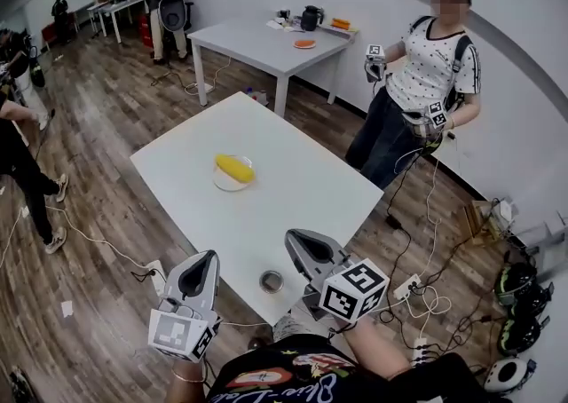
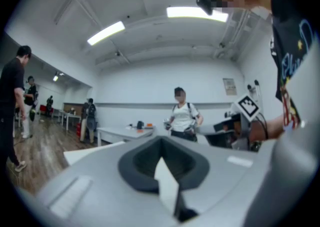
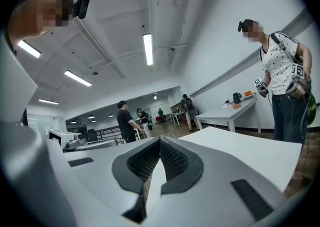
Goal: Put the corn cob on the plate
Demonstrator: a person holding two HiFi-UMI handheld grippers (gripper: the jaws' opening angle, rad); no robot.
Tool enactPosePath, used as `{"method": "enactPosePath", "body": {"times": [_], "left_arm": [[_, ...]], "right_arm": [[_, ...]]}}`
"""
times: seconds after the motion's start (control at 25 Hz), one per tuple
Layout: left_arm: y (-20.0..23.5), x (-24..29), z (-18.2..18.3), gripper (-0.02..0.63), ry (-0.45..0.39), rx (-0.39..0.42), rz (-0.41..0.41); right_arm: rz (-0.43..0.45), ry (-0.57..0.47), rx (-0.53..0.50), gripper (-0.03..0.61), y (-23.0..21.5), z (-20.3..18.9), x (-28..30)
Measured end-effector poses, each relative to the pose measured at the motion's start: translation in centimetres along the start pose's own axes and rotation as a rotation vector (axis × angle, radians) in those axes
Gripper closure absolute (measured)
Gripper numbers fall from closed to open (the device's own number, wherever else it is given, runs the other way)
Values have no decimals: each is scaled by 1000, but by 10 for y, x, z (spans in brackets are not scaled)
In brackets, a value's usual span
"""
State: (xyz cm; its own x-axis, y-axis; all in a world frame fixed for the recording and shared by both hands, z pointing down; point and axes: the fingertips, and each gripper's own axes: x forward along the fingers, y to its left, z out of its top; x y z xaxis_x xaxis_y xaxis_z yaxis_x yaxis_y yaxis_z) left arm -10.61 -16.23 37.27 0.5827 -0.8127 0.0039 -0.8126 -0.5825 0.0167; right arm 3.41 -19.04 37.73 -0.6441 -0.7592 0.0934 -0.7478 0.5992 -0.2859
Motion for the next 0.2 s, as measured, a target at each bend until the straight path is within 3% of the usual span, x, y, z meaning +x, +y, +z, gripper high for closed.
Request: {"method": "enactPosePath", "body": {"times": [0.2], "left_arm": [[-1, -8, -1, 615, 0, -3, 21]], "right_arm": [[28, 4, 1, 563, 12, -2, -2]]}}
